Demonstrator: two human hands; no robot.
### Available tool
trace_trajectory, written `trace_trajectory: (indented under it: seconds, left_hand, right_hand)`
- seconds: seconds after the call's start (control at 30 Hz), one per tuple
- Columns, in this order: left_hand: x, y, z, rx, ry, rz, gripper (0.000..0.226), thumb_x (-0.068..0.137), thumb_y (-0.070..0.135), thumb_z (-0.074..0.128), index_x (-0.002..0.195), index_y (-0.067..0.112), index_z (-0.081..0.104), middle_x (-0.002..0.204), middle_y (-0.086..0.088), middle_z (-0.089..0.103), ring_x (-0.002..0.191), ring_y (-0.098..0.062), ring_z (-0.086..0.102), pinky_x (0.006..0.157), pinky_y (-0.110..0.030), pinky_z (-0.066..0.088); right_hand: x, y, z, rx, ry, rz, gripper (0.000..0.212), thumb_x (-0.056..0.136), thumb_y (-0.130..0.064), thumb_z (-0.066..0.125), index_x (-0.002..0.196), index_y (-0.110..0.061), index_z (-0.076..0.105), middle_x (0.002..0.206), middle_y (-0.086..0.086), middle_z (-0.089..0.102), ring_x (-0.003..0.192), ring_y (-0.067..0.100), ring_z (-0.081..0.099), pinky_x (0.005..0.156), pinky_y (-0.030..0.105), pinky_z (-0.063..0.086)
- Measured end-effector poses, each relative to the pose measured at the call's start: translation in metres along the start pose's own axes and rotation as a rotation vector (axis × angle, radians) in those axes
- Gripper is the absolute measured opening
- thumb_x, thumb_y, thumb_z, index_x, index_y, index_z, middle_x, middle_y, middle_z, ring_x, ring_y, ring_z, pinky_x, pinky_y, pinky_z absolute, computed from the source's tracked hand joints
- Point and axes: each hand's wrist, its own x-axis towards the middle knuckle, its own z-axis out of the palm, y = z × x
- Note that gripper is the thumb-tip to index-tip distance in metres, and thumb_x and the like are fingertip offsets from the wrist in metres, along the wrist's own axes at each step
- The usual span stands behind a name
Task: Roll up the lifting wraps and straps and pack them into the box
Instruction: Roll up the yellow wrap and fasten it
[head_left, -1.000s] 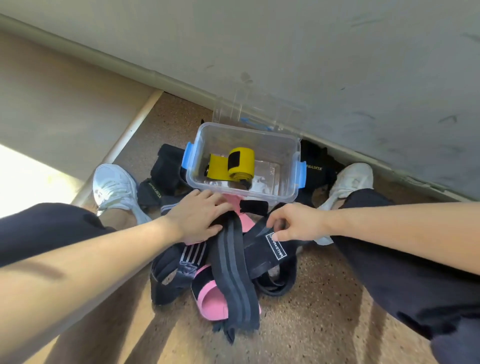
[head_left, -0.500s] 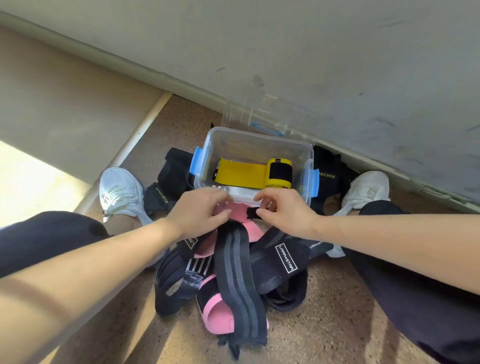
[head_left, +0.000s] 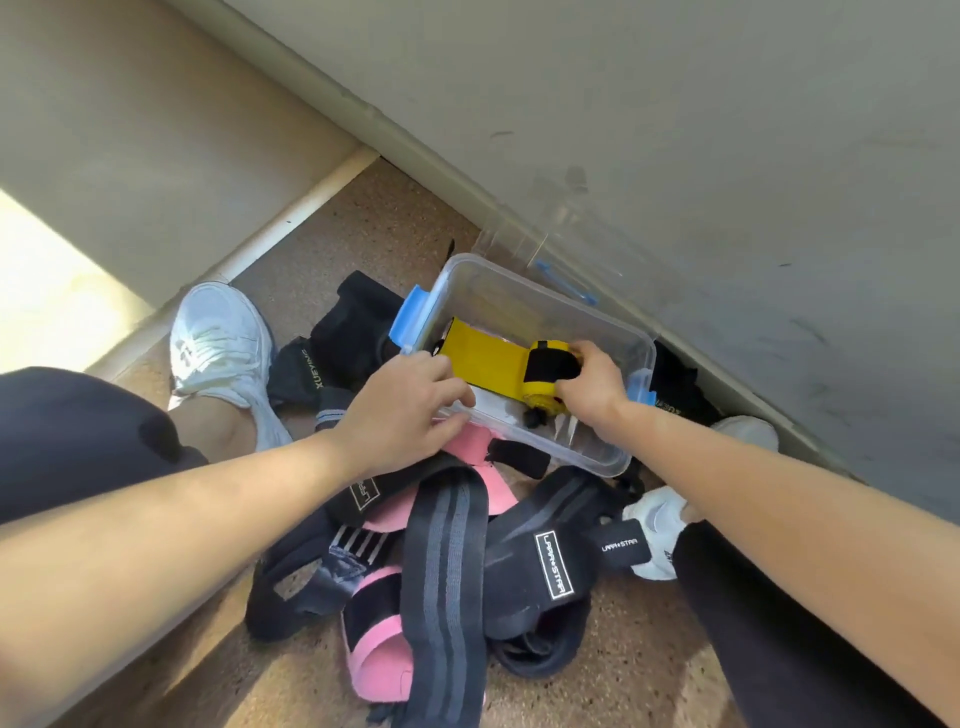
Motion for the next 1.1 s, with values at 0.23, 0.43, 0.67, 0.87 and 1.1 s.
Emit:
trace_trajectory:
  seconds: [0.23,0.43,0.67,0.87,1.1]
  left_hand:
    - [-0.001,-0.007,-0.001,0.031,0.038,0.080,0.020,0.093,0.032,0.059,0.092,0.018,0.074,0.083,0.001,0.057,0.073,-0.020,0.049,0.066,-0.035,0.041]
    - [-0.009,-0.019,-0.007,0.185,0.128,0.039,0.025,0.094,0.043,0.065,0.089,0.020,0.074,0.089,0.002,0.063,0.085,-0.022,0.053,0.073,-0.038,0.037]
    - [-0.013,-0.021,-0.002,0.154,0.132,0.005,0.027,0.094,0.045,0.064,0.092,0.021,0.075,0.088,0.004,0.063,0.089,-0.023,0.053,0.071,-0.038,0.038]
    - [-0.014,-0.022,0.000,0.129,0.140,-0.001,0.026,0.093,0.046,0.064,0.092,0.022,0.074,0.089,0.006,0.063,0.090,-0.024,0.053,0.071,-0.040,0.040]
    - [-0.015,-0.023,0.002,0.113,0.147,0.004,0.023,0.092,0.044,0.068,0.094,0.022,0.075,0.089,0.005,0.062,0.091,-0.023,0.052,0.072,-0.037,0.039]
  right_hand:
    - [0.007,0.004,0.021,0.091,0.034,-0.001,0.045,0.084,-0.018,0.084,0.120,-0.013,0.058,0.113,0.008,0.063,0.100,0.023,0.062,0.090,0.038,0.056]
    - [0.016,-0.021,0.047,0.382,-0.279,0.272,0.072,0.086,-0.049,0.077,0.142,-0.014,0.048,0.124,0.011,0.064,0.106,0.028,0.066,0.091,0.044,0.060]
    - [0.029,-0.047,0.067,0.659,-0.245,0.305,0.049,0.089,-0.020,0.074,0.132,-0.007,0.052,0.118,0.015,0.063,0.106,0.030,0.066,0.076,0.040,0.059]
    - [0.032,-0.063,0.078,0.590,-0.287,0.287,0.069,0.077,-0.029,0.088,0.131,-0.015,0.048,0.124,0.008,0.061,0.113,0.029,0.062,0.094,0.053,0.057]
    - [0.039,-0.059,0.059,0.176,-0.139,-0.146,0.072,0.068,-0.025,0.093,0.131,-0.014,0.059,0.120,0.009,0.067,0.109,0.026,0.064,0.095,0.048,0.056]
